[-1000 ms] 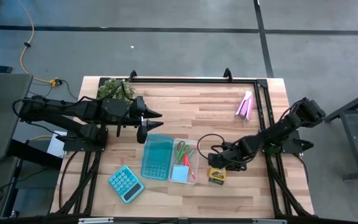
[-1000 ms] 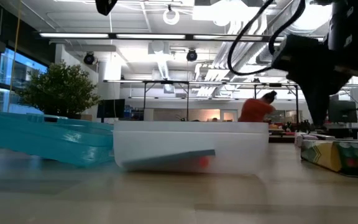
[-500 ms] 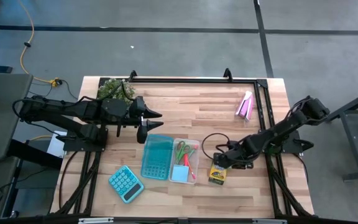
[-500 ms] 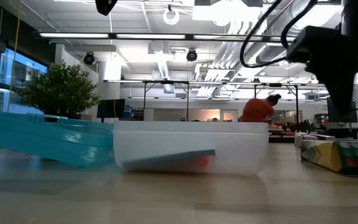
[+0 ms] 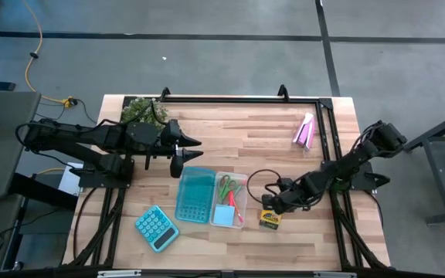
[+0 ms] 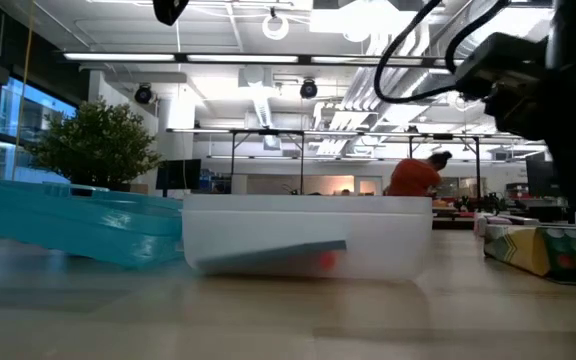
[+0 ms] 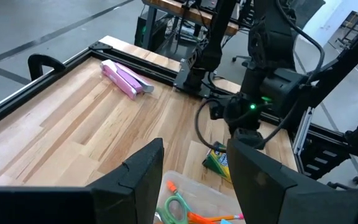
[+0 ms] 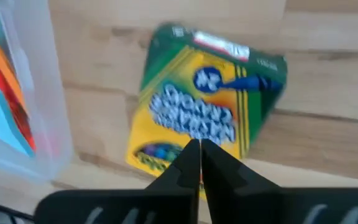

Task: Pack school essentials
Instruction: Put the yellow crayon box into the blue supply box

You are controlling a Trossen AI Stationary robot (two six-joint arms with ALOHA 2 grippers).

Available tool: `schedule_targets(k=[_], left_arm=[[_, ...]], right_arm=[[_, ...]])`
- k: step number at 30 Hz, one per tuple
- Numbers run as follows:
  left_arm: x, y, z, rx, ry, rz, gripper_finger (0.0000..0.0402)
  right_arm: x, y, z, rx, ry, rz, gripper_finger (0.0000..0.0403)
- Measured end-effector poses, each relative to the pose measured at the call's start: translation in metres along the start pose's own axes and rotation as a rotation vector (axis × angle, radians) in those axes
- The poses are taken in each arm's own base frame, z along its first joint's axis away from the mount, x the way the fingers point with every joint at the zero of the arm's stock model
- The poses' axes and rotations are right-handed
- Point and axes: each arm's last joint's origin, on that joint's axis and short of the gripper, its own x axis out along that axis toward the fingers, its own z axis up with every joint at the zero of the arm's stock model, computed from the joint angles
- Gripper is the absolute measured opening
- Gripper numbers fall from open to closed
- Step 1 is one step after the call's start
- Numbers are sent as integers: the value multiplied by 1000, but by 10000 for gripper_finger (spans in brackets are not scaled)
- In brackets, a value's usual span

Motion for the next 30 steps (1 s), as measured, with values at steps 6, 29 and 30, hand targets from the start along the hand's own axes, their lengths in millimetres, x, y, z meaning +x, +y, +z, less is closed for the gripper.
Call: schedule_targets(k=[6,29,30], left_arm=[[0,0,0,-1,0,0,165],[0,1,1,-29,-18,25,165],[0,1,1,-29,-19,26,165]], right_arm=[[6,-18,-9,-38,4,18,1],[18,-79,1,-91,-4,367,0],[19,-80,1,-95,-3,366,0]])
